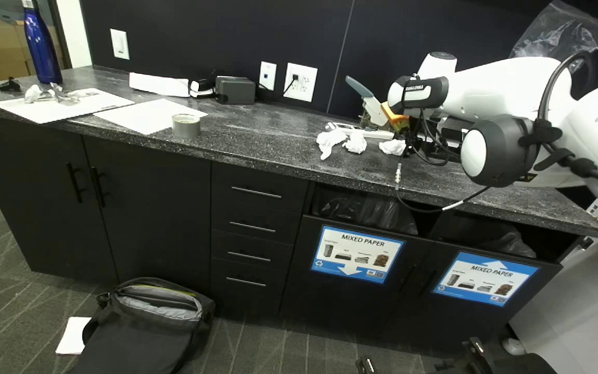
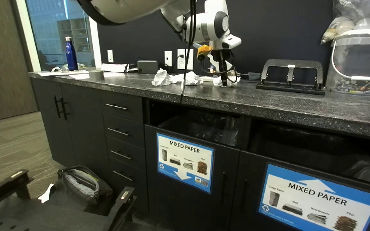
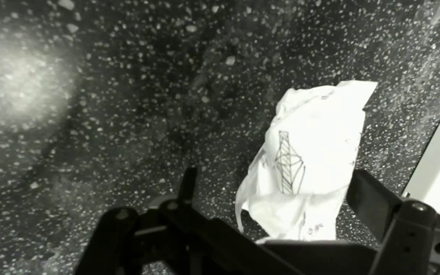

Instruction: Pick up all the pieces of paper on the countertop and throw them in the bin

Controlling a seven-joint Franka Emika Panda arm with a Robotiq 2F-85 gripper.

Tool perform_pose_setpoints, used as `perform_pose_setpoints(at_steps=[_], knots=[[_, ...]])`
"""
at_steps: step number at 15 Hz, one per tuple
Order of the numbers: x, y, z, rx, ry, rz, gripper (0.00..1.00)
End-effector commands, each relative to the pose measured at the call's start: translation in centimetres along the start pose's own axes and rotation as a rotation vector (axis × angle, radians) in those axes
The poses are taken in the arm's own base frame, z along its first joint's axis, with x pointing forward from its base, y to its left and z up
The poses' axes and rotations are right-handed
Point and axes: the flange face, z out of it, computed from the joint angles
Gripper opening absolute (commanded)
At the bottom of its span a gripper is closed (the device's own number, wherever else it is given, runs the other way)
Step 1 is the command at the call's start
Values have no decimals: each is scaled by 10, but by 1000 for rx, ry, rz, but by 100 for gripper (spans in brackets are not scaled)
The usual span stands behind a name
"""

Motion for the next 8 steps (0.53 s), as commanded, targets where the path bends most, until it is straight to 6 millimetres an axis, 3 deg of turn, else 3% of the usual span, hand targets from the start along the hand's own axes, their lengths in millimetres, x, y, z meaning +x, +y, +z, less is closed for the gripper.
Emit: perform_pose_setpoints(at_steps=[1, 2, 3, 5, 8], knots=[[4, 1, 2, -8, 21, 6, 100], [4, 3, 4, -20, 26, -12, 100], [5, 4, 5, -30, 35, -23, 75], [5, 7, 8, -57, 46, -46, 66], [7, 12, 6, -123, 45, -113, 40]])
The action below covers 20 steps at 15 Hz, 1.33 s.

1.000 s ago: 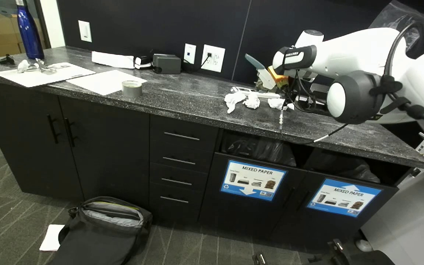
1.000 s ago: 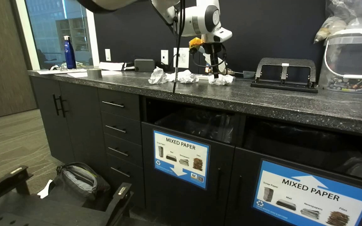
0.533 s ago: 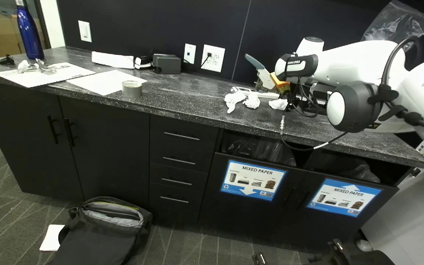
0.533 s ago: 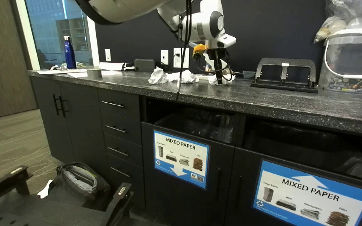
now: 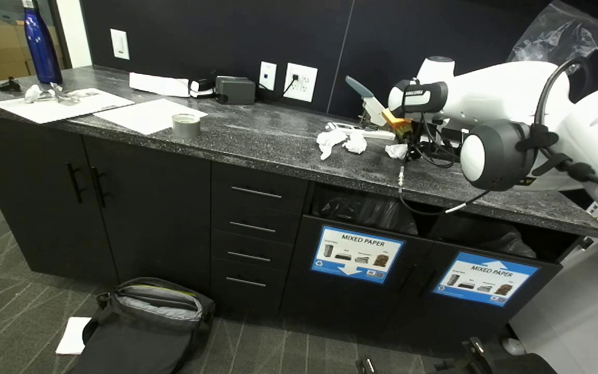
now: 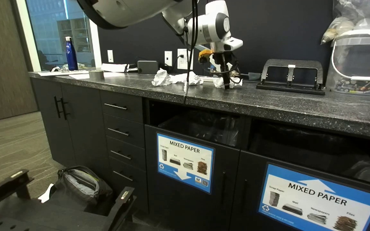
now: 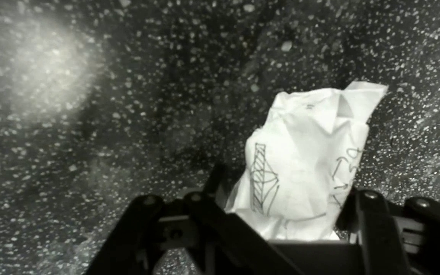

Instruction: Pick up all the pieces of paper on the countertop and throw them in the bin

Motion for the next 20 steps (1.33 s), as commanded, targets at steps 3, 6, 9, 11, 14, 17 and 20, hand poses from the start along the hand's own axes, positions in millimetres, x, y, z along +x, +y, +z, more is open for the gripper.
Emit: perform_pose_setpoints(at_steps=[3, 6, 9, 11, 14, 17, 20], knots=[[-6, 9, -7, -147, -12, -220, 18], [-24, 7, -19, -190, -83, -365, 8], [-58, 2, -26, -205, -184, -502, 10], [-81, -1, -30, -201, -236, -587, 10], [-116, -1, -31, -231, -312, -693, 11], [-131, 3, -43, -276, -369, -793, 10], [-134, 14, -57, -355, -450, -886, 10]])
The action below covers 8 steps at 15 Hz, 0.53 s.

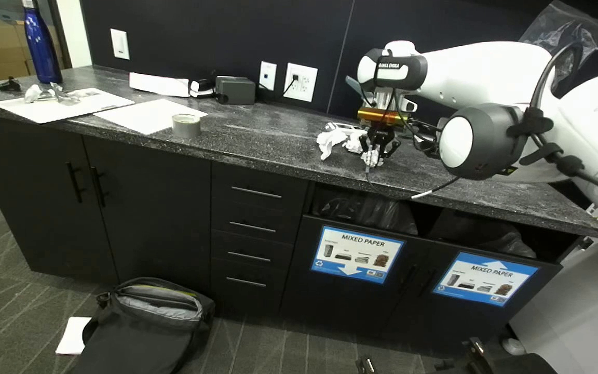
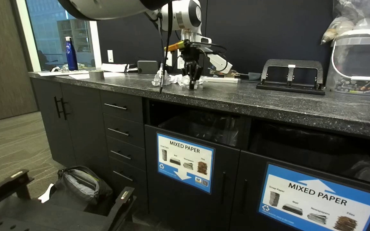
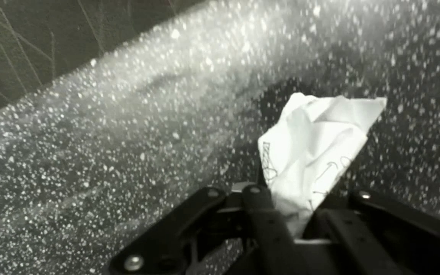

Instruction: Pick up all the pieces of paper on the countertop and throw them in the bin

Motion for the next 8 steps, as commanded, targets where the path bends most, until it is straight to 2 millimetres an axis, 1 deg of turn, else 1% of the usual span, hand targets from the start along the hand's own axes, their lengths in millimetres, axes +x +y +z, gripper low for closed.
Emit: perform_pose_setpoints(at_steps=[1, 3, 7, 8], knots=[[-23, 8, -9, -67, -150, -125, 11], [-34, 21, -12, -135, -241, -175, 10], [-58, 55, -26, -274, -439, -246, 9], [-65, 62, -30, -303, -495, -263, 11]])
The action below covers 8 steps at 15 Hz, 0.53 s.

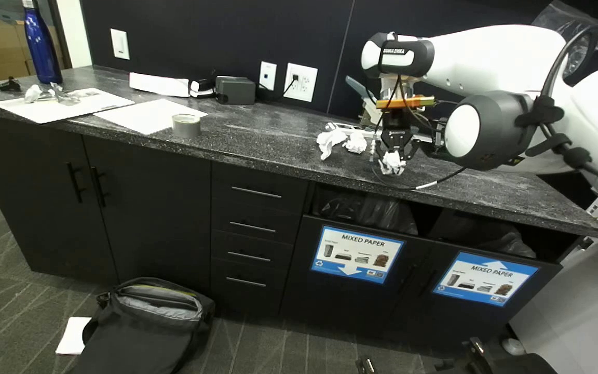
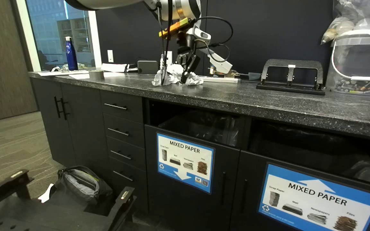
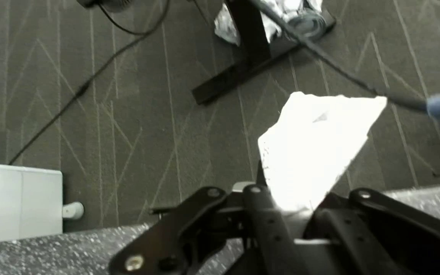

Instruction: Pick up all the pieces of paper on the countertop and throw them in the bin

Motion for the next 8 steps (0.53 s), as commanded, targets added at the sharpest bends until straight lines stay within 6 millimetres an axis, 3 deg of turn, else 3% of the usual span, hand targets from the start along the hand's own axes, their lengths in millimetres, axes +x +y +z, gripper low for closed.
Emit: perform_pose_setpoints(at_steps=[1, 3, 4, 5, 8], knots=[[-32, 24, -2, -105, -173, -55, 11], [-44, 36, 5, -154, -288, -60, 11], [-29, 35, 33, -177, -323, -66, 11], [-31, 39, 39, -191, -363, -67, 11], [-23, 47, 86, -241, -488, -55, 11]])
